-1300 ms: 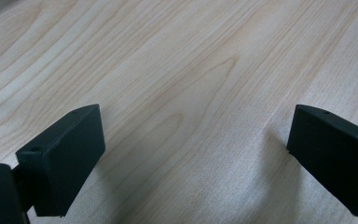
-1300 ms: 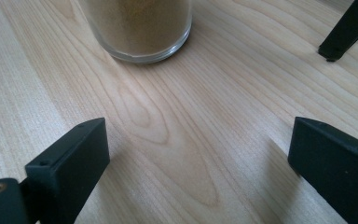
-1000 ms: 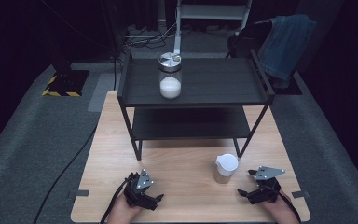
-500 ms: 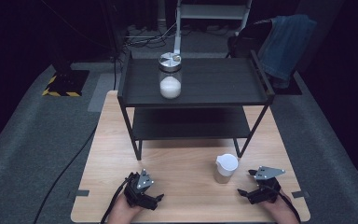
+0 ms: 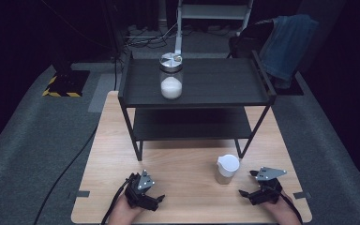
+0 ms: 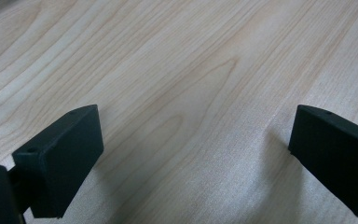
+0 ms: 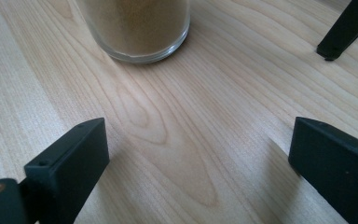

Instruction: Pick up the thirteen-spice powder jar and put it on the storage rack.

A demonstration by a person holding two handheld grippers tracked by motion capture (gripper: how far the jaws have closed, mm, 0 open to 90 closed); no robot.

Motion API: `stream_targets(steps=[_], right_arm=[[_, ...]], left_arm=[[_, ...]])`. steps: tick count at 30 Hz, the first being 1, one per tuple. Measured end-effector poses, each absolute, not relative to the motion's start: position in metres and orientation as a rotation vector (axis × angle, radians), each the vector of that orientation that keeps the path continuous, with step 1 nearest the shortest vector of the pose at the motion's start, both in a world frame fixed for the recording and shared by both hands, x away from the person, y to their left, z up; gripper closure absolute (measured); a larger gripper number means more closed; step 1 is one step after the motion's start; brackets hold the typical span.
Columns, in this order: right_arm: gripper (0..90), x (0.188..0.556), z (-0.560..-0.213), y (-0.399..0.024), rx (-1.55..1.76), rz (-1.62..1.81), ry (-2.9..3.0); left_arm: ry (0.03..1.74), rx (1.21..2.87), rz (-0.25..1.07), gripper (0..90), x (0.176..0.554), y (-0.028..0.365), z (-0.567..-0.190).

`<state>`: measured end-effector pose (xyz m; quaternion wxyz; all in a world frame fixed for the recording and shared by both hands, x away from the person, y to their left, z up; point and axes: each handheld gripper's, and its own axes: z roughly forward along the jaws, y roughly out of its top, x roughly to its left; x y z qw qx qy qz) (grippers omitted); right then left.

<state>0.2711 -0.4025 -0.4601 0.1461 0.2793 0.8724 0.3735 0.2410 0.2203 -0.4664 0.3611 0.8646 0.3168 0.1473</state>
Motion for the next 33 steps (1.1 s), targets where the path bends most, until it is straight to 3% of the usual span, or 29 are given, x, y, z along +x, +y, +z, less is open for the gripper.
stream_targets(steps=[12, 33], right_arm=[[8.4, 0.274, -0.451, -0.395, 0.833, 1.026, 2.536], [4.0, 0.248, -0.454, -0.408, 0.665, 1.429, 2.305]], left_arm=[[0.819, 2.228, 0.38, 2.9, 0.241, 0.22, -0.466], [0.826, 2.225, 0.382, 2.6, 0.241, 0.219, -0.466]])
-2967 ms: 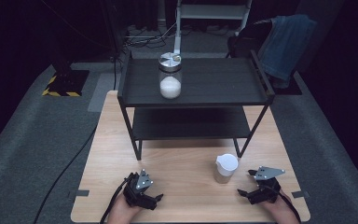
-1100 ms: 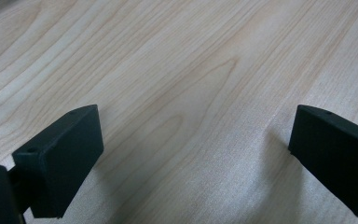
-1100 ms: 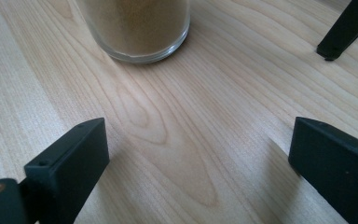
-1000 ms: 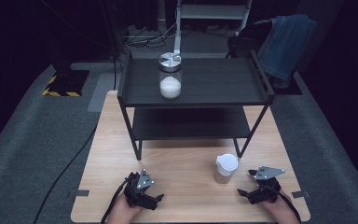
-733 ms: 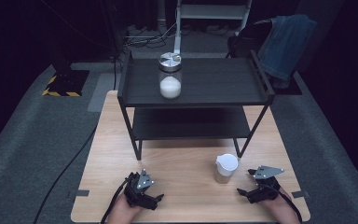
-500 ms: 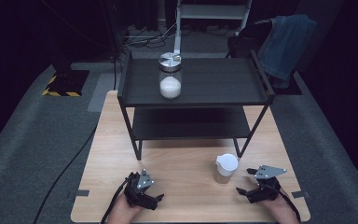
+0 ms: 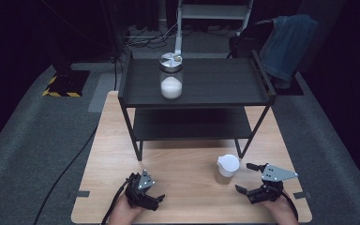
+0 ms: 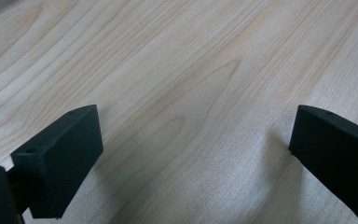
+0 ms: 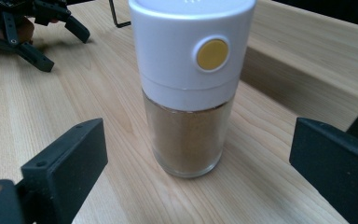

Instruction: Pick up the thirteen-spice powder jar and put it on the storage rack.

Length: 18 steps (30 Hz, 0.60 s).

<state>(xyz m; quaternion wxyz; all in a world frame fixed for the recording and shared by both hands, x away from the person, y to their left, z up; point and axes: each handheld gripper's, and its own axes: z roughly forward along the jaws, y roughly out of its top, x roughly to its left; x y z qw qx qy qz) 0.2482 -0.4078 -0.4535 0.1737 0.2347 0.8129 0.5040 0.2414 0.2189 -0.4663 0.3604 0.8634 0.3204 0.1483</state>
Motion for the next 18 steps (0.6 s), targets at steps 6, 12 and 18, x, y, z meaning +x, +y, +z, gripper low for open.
stream_targets(steps=[6, 12, 18], right_arm=[[4.7, 0.256, -0.456, -0.398, 0.683, 1.441, 2.302], [6.8, 0.265, -0.459, -0.387, 0.68, 1.457, 2.292], [13.7, 0.275, -0.461, -0.376, 0.642, 1.451, 2.332]], left_arm=[[0.844, 2.219, 0.388, 2.7, 0.241, 0.218, -0.466], [0.851, 2.216, 0.392, 2.7, 0.24, 0.218, -0.467], [0.854, 2.214, 0.394, 2.7, 0.24, 0.218, -0.467]])
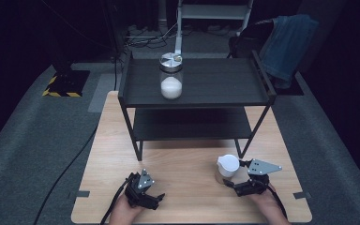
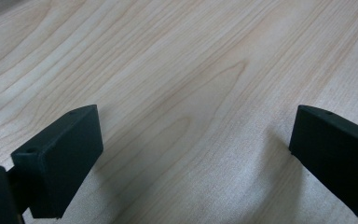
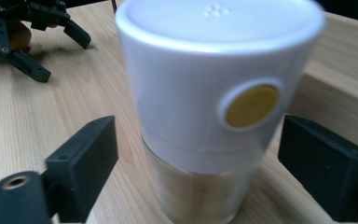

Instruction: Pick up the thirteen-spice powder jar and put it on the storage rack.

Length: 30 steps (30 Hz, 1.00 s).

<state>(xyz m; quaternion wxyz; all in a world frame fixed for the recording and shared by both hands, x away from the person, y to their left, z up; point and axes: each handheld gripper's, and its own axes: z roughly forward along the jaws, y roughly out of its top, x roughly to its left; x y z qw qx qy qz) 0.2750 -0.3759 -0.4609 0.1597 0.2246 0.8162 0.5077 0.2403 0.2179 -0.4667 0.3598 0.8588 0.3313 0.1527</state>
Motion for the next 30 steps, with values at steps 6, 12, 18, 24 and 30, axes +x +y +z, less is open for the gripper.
stream_targets(steps=[6, 12, 18, 24, 30], right_arm=[[17.7, 0.284, -0.468, -0.373, 0.66, 1.504, 2.326], [27.0, 0.281, -0.476, -0.37, 0.649, 1.517, 2.288], [29.4, 0.279, -0.482, -0.372, 0.645, 1.532, 2.259], [25.2, 0.283, -0.484, -0.368, 0.663, 1.549, 2.271], [29.9, 0.282, -0.483, -0.366, 0.623, 1.526, 2.275]], left_arm=[[0.856, 2.214, 0.394, 2.7, 0.24, 0.218, -0.467], [0.864, 2.212, 0.399, 2.7, 0.24, 0.218, -0.467], [0.867, 2.212, 0.399, 2.7, 0.239, 0.218, -0.466], [0.871, 2.211, 0.4, 2.7, 0.239, 0.218, -0.466], [0.872, 2.21, 0.401, 2.7, 0.238, 0.218, -0.466]])
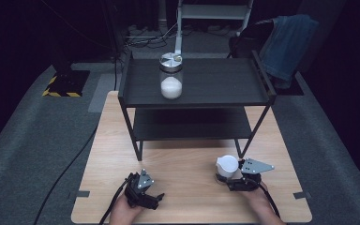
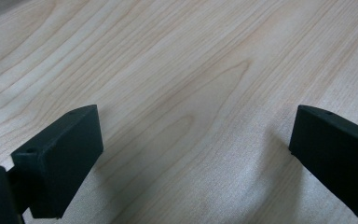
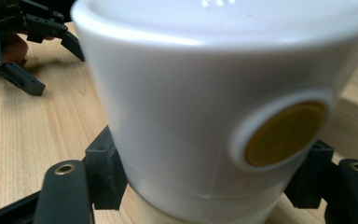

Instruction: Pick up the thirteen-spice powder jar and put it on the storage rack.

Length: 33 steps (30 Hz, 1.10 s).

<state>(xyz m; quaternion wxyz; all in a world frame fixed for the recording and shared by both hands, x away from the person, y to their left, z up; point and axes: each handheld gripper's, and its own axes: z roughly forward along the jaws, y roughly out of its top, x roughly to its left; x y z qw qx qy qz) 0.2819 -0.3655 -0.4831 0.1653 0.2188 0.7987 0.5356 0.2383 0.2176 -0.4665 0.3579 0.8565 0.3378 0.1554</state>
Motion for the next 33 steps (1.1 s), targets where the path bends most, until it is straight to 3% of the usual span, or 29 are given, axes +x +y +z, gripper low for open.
stream_targets(steps=[18, 33], right_arm=[[30.2, 0.283, -0.473, -0.368, 0.626, 1.529, 2.284], [30.3, 0.282, -0.437, -0.374, 0.672, 1.534, 2.245]], left_arm=[[0.873, 2.209, 0.402, 2.7, 0.238, 0.218, -0.467], [0.877, 2.208, 0.403, 2.7, 0.239, 0.217, -0.466]])
